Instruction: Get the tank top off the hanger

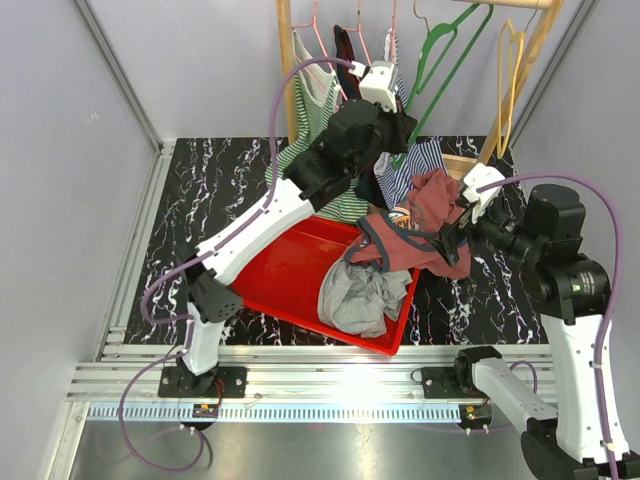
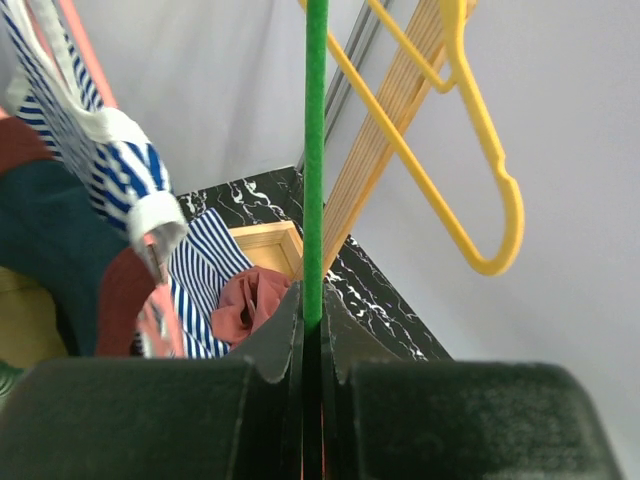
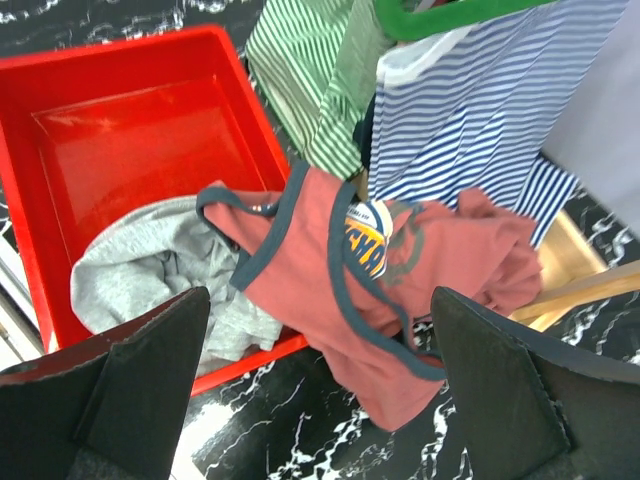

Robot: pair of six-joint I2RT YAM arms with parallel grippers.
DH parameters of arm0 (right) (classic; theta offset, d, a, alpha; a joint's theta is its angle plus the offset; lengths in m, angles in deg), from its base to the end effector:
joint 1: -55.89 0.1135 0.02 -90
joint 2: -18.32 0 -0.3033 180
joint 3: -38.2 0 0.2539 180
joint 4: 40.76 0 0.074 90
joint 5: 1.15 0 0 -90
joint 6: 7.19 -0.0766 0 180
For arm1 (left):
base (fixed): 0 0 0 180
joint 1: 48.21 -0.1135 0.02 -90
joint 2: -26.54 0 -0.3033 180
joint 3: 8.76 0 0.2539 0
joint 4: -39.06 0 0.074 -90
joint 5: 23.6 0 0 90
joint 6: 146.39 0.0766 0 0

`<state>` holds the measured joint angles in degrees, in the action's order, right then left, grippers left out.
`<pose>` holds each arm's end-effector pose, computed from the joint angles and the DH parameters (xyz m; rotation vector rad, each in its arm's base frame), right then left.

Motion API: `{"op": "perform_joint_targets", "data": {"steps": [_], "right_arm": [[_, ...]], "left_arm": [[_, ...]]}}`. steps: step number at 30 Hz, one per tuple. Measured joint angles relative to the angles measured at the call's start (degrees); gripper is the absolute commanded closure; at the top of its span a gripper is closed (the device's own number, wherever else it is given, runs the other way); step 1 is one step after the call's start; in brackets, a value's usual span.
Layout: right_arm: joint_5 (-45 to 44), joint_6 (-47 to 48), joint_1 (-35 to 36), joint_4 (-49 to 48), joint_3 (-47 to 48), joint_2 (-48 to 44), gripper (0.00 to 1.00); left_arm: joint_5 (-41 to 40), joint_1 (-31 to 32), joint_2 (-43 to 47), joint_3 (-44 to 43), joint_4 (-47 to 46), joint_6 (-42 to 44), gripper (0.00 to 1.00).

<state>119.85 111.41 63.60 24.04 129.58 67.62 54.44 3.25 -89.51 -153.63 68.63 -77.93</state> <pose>0.1329 0.0578 0.4597 -0.9187 1.6844 0.2870 0.3393 -0.4004 0.5064 0.2591 1.6253 -0.8233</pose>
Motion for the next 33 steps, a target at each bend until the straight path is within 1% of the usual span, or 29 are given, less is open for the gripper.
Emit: {"op": "perform_joint_targets", "data": {"steps": [7, 11, 17, 20, 23, 26, 29, 33], "right_arm": [[1.4, 0.6, 0.0, 3.5, 3.9, -0.5, 0.0], [2.9, 2.4, 0.0, 7.3, 5.8, -0.7, 0.0], [5.2, 8.4, 0.0, 12.5, 12.1, -0.2, 0.0], [6.6, 12.9, 0.0, 15.2, 16.0, 0.7, 0.0], [9.4, 16.9, 0.0, 17.4, 22.1, 3.9, 0.0], [12.1, 19.8, 0.0, 17.7, 25.9, 6.7, 0.01], [14.2, 21.9, 0.0, 17.7, 27.1, 8.8, 0.0], [18.3, 24.5, 0.0, 17.9, 27.1, 11.3, 0.0]], "left_arm": [[2.1, 0.0, 9.1, 7.0, 2.5, 0.1, 1.0], [4.3, 0.0, 13.1, 11.8, 3.7, 0.7, 1.0], [8.9, 0.1, 22.1, 24.3, 4.9, 3.8, 1.0], [12.2, 0.0, 28.0, 31.3, 5.4, 7.2, 1.0], [14.5, 0.1, 34.4, 37.3, 6.6, 11.0, 1.0], [16.3, 0.1, 40.8, 42.3, 7.4, 14.8, 1.0], [19.2, -0.1, 47.6, 47.1, 8.3, 19.6, 1.0], [24.6, -1.6, 54.5, 51.5, 10.7, 26.6, 1.0]]}}
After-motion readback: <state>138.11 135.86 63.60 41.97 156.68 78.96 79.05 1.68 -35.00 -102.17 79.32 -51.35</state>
